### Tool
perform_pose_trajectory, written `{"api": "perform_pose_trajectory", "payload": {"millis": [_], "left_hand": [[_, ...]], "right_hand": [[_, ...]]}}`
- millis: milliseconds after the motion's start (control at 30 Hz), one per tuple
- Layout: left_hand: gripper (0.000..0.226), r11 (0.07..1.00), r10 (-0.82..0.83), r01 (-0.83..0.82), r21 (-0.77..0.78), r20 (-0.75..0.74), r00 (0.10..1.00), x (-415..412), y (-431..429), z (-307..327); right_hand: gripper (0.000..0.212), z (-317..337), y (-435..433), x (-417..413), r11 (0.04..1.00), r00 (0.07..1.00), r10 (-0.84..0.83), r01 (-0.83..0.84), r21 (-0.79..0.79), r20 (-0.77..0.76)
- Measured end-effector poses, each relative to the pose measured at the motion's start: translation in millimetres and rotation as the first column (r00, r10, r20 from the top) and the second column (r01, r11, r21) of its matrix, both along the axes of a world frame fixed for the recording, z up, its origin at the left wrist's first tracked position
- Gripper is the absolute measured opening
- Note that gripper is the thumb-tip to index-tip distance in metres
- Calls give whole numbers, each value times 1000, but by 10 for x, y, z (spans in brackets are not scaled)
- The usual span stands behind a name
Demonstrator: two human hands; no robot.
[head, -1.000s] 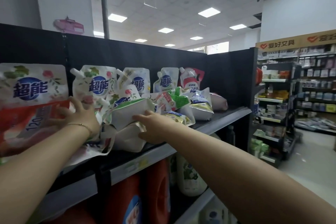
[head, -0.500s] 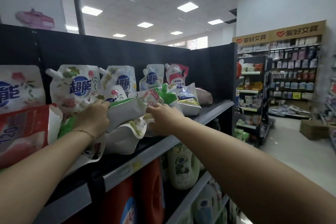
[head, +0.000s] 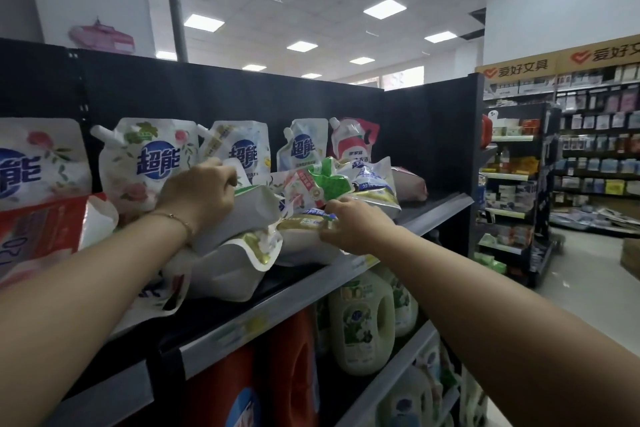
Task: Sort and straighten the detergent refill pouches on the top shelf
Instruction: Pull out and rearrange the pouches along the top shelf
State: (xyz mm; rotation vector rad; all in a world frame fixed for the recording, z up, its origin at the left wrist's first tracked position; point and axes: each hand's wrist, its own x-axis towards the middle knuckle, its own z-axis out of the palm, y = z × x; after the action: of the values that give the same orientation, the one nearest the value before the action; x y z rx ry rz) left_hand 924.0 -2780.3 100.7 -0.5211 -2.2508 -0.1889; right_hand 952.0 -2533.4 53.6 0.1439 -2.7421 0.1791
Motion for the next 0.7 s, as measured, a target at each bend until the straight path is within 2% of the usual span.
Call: {"api": "perform_pose_trajectory", "payload": {"millis": [67,133,333,500,700], "left_hand": [[19,997,9,-12,-77,-40,999,-33,199,14],[18,996,-4,-1,-91,-57,998,-59,419,64],[17,990,-11,18,-141,49,999,-209,1200,181],[29,966,58,-9,-257,184,981,-448,1719,159],[34,947,39,75,-312,346,937,-755,2167,235]], "right_hand": [[64,17,138,-68,998,998,55,-56,26,17],[70,42,282,-134,993,995,92,-95,75,36],[43,47,856,-395,990,992,122,-123,71,10],[42,28,1328,-633,992,998,65,-63,107,-22],[33,11,1724,-1012,1000,997,-2,3,19,-73]]}}
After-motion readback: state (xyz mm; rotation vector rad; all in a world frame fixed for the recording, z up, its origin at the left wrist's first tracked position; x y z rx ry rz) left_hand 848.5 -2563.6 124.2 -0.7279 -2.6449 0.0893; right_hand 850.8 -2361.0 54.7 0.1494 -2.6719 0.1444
